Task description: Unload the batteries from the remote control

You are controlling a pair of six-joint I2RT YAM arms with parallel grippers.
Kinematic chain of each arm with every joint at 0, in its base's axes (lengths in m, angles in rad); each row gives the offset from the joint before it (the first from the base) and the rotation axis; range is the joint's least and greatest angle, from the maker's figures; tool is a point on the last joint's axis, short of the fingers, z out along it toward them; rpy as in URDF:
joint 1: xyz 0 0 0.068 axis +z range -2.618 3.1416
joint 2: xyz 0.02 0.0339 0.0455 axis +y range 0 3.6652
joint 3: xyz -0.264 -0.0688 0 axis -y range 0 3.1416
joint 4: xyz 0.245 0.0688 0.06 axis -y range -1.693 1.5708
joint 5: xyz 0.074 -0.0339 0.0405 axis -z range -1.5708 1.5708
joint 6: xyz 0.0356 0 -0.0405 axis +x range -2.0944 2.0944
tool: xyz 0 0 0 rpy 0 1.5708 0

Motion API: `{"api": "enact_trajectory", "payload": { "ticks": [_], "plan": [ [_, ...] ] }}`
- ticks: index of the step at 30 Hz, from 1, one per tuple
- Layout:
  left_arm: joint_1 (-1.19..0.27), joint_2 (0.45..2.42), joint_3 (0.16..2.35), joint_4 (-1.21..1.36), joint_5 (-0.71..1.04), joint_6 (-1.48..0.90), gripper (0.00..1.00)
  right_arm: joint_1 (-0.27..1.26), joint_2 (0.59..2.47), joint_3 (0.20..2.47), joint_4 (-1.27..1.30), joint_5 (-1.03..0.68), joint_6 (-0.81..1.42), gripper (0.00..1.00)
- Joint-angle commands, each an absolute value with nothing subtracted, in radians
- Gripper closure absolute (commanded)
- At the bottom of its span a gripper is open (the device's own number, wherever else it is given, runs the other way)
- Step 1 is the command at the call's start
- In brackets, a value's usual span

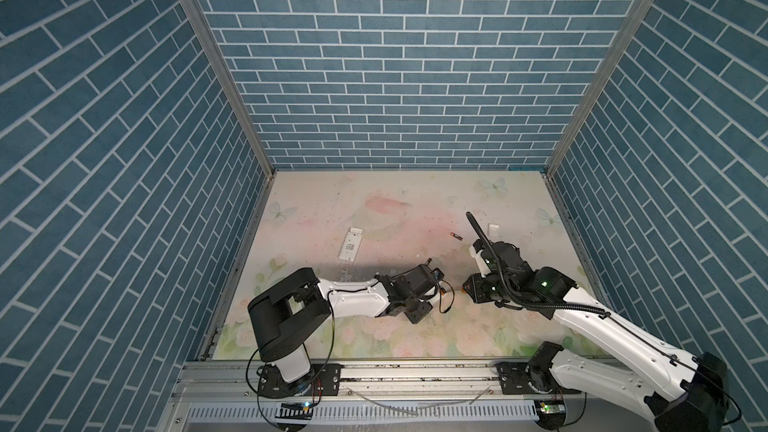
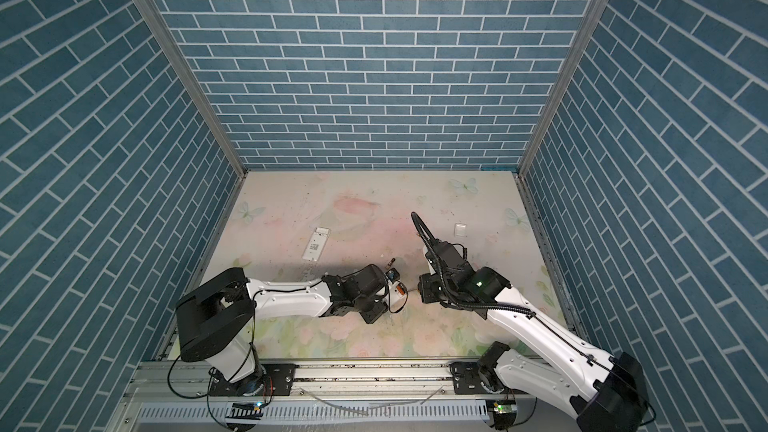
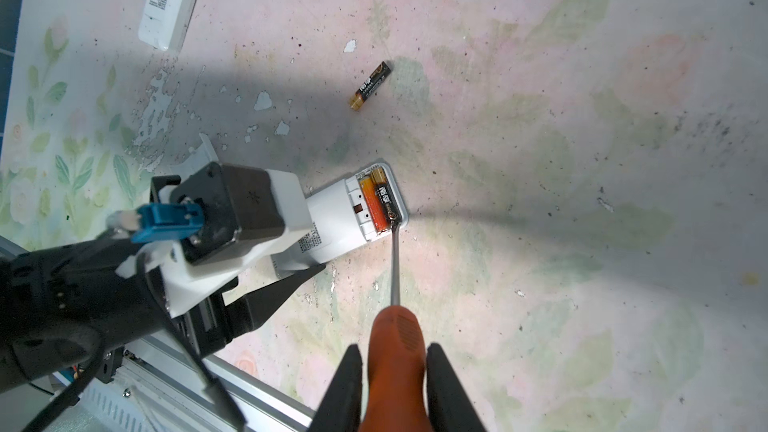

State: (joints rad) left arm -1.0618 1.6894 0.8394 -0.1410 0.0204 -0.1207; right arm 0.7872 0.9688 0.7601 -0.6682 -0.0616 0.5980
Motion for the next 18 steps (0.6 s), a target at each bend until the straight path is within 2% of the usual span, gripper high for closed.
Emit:
{"api": "enact_trajectory", "payload": {
  "ticks": [1, 18],
  "plan": [
    [-1.072, 1.786, 0.792, -0.245, 0.116, -0.109, 0.69, 0.803, 0.969, 0.710, -0.450, -0.127, 0.605, 1.00],
    [-1.072, 1.798, 0.785, -0.236, 0.138, -0.107, 0.70, 0.830, 0.940, 0.740, -0.379, -0.108, 0.542, 1.00]
  ]
}}
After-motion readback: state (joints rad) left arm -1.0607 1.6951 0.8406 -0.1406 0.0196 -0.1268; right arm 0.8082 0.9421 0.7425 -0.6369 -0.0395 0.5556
